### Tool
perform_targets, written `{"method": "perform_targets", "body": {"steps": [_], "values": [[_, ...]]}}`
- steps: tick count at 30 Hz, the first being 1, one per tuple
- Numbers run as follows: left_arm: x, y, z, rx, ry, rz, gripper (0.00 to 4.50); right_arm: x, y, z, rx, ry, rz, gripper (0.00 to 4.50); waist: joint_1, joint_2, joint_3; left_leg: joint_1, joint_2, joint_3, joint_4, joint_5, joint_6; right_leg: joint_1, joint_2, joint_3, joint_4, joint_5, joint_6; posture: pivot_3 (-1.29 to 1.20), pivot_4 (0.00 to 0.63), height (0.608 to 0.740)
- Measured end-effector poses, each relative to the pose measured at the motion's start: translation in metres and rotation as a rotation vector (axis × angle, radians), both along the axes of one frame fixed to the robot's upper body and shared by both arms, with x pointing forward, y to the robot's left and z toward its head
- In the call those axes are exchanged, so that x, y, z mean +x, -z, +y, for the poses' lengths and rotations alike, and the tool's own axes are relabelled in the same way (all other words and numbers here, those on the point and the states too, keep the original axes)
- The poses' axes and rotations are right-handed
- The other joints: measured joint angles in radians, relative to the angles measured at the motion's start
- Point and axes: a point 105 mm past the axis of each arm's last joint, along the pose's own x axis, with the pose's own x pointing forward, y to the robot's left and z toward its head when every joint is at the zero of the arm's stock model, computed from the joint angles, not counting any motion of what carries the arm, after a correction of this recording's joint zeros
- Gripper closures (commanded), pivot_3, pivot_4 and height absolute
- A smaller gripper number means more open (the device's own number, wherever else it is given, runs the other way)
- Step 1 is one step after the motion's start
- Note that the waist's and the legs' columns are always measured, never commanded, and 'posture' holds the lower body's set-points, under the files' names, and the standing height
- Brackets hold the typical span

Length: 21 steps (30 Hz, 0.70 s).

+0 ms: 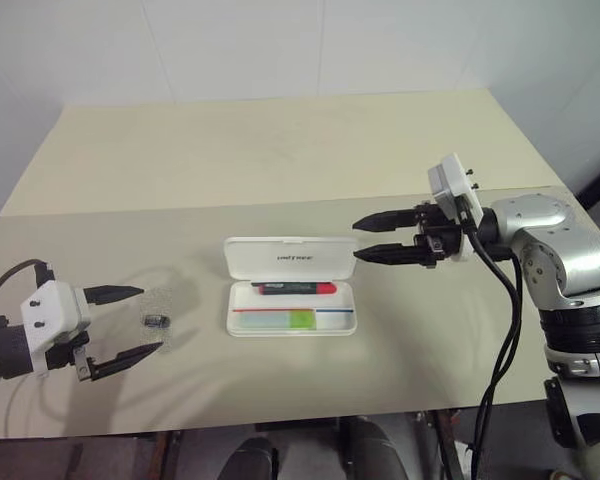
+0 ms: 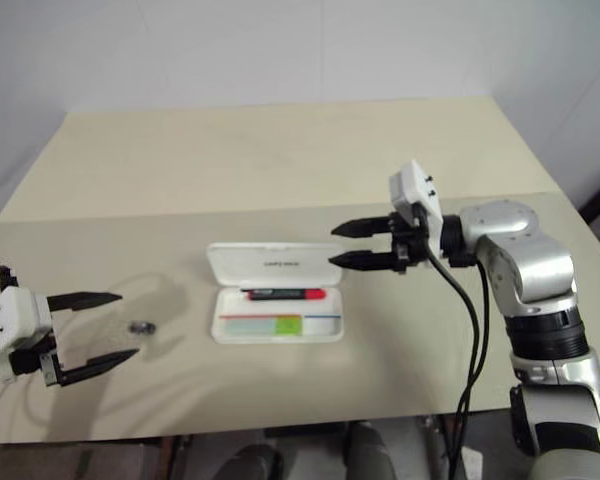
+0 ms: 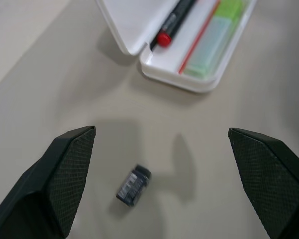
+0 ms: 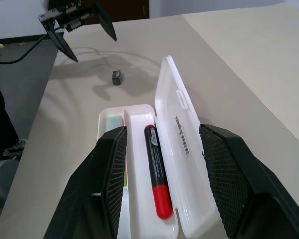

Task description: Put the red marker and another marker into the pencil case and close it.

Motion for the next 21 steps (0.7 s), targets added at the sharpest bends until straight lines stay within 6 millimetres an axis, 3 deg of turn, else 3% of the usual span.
{"method": "perform_targets", "body": {"steps": [2,6,15,21], "values": [[-0.002,0.003,0.004,0.000,-0.012,0.013,0.00,0.000,0.003,0.002,-0.007,-0.007,0.009,1.48,-0.001,0.000,0.000,0.000,0.000,0.000,0.000,0.000,0.000,0.000,0.000,0.000,0.000,0.000,0.000,0.00,0.150,0.740],[-0.003,0.004,0.011,0.030,-0.009,0.020,0.00,-0.001,0.008,0.004,-0.013,-0.015,0.019,0.06,-0.001,0.000,0.000,0.000,0.001,0.000,0.000,-0.001,0.000,0.000,0.000,0.000,0.000,0.000,0.000,0.00,0.150,0.740],[0.016,0.012,0.040,0.150,-0.022,0.009,0.00,-0.004,0.010,0.007,-0.017,-0.023,-0.034,0.03,-0.001,0.000,0.000,0.000,0.001,0.002,0.000,-0.001,0.000,0.000,0.000,-0.001,0.000,0.000,0.000,0.00,0.150,0.740],[0.033,0.013,0.043,0.184,0.018,-0.003,0.00,-0.011,0.014,0.009,-0.010,-0.028,-0.024,0.03,-0.002,0.000,0.000,0.001,0.001,0.003,0.000,-0.002,0.001,-0.001,0.000,-0.002,0.000,0.000,0.000,0.00,0.150,0.740]]}}
